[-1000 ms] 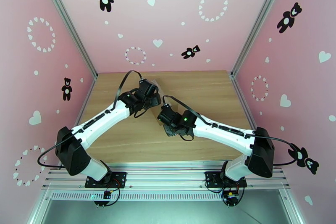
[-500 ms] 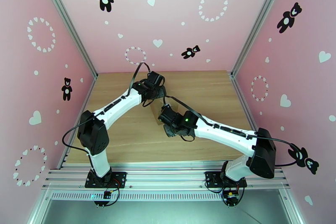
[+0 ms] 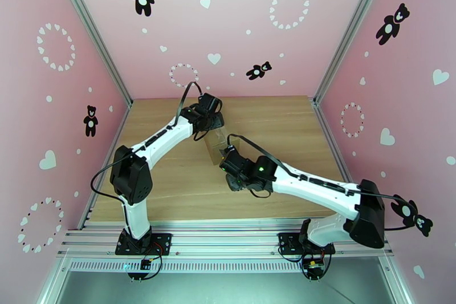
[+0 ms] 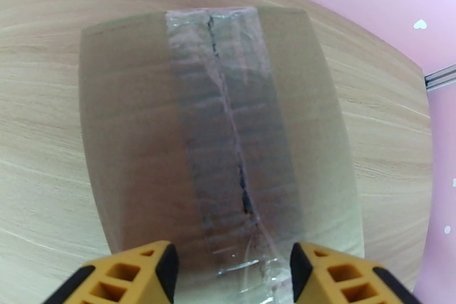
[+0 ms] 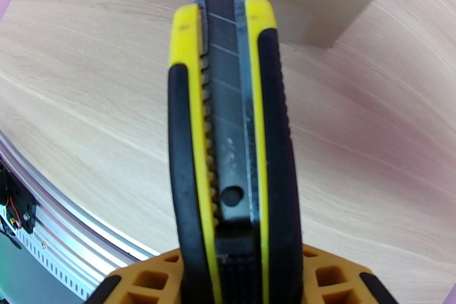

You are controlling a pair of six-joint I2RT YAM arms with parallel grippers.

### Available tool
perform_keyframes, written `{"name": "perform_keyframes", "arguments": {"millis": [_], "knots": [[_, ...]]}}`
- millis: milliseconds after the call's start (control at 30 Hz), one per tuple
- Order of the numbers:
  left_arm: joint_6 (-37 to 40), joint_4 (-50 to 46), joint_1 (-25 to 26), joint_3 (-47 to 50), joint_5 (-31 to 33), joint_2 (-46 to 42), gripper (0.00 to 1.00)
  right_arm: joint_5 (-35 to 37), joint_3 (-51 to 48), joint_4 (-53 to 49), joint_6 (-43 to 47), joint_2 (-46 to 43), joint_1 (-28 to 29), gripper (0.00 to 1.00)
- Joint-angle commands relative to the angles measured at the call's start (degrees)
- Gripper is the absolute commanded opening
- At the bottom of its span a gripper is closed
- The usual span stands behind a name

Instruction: Unpack the express box

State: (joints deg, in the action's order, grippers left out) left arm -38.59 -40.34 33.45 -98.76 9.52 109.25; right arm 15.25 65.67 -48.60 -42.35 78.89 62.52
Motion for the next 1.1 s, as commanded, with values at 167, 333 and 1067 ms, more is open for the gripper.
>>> {"name": "perform_keyframes", "arguments": {"millis": [167, 333, 1067], "knots": [[-0.02, -3.43, -0.4, -0.42, -0.7, 0.8, 0.59, 2.81, -4.41, -4.51, -4.12, -9.84, 0.42, 0.0], [0.26, -3.55, -0.2, -0.69, -1.55, -1.29, 0.59, 4.21, -5.85, -6.64, -3.92, -14.26, -1.94, 0.0], [-1.23, -0.76, -13.87, 13.12, -4.36, -9.54, 0.6, -9.48, 7.46, 24.2, 15.48, 12.44, -33.7, 0.0]]}}
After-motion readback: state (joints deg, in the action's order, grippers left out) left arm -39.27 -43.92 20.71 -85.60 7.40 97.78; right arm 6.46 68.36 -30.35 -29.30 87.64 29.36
